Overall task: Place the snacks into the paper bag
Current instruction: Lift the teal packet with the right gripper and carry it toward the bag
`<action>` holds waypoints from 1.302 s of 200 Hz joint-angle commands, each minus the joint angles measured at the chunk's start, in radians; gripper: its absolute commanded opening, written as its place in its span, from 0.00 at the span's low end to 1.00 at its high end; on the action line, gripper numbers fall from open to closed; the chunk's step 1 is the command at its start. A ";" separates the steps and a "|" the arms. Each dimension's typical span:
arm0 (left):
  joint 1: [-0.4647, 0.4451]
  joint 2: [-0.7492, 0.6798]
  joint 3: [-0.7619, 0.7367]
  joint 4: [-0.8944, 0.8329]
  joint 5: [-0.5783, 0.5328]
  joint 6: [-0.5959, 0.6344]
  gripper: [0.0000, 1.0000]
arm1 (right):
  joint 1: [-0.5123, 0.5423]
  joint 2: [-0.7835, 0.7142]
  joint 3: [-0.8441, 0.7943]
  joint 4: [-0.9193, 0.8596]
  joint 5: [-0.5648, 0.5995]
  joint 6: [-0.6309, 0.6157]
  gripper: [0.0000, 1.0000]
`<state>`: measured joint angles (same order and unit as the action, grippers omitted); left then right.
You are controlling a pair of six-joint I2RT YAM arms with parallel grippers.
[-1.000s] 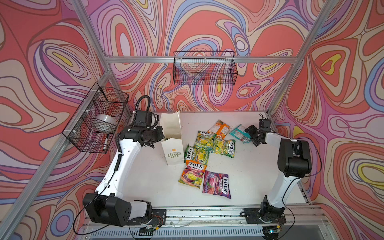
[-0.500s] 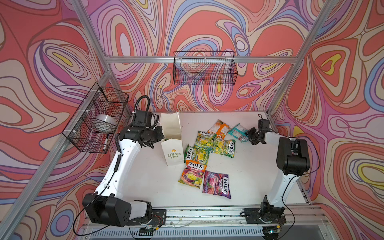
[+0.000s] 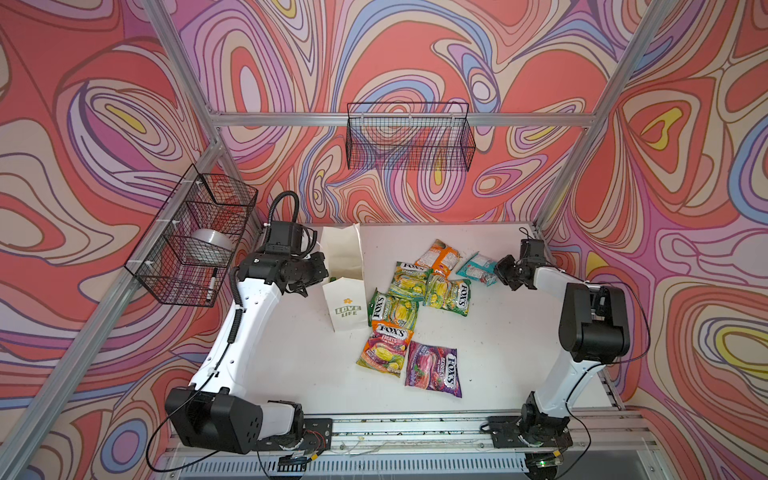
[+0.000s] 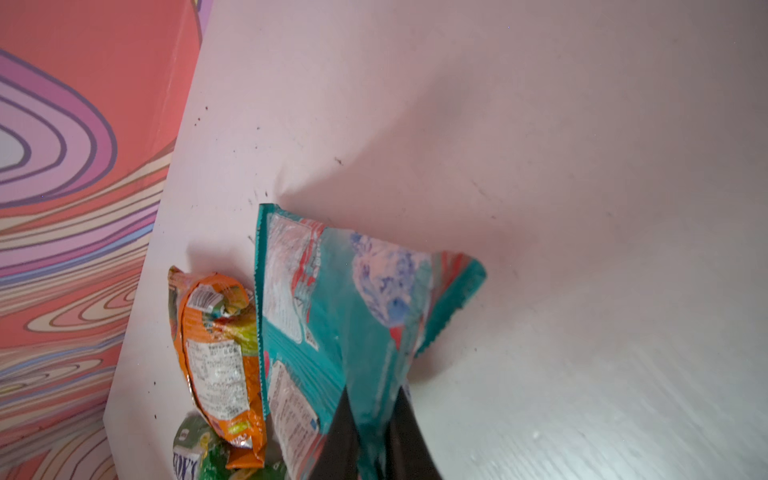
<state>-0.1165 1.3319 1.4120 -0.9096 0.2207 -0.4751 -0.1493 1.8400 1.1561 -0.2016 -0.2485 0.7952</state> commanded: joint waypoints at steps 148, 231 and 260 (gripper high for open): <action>0.008 -0.033 0.001 -0.004 0.058 0.001 0.00 | 0.109 -0.645 0.006 -0.309 0.017 -0.146 0.00; 0.008 -0.034 -0.001 -0.003 0.065 0.000 0.00 | 0.410 -0.660 0.276 -0.400 0.121 -0.180 0.00; 0.008 -0.035 -0.001 -0.003 0.063 0.002 0.00 | 0.494 -0.624 0.360 -0.397 0.146 -0.195 0.00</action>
<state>-0.1158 1.3266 1.4120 -0.9092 0.2695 -0.4751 0.2909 1.1896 1.4471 -0.6132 -0.1410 0.6289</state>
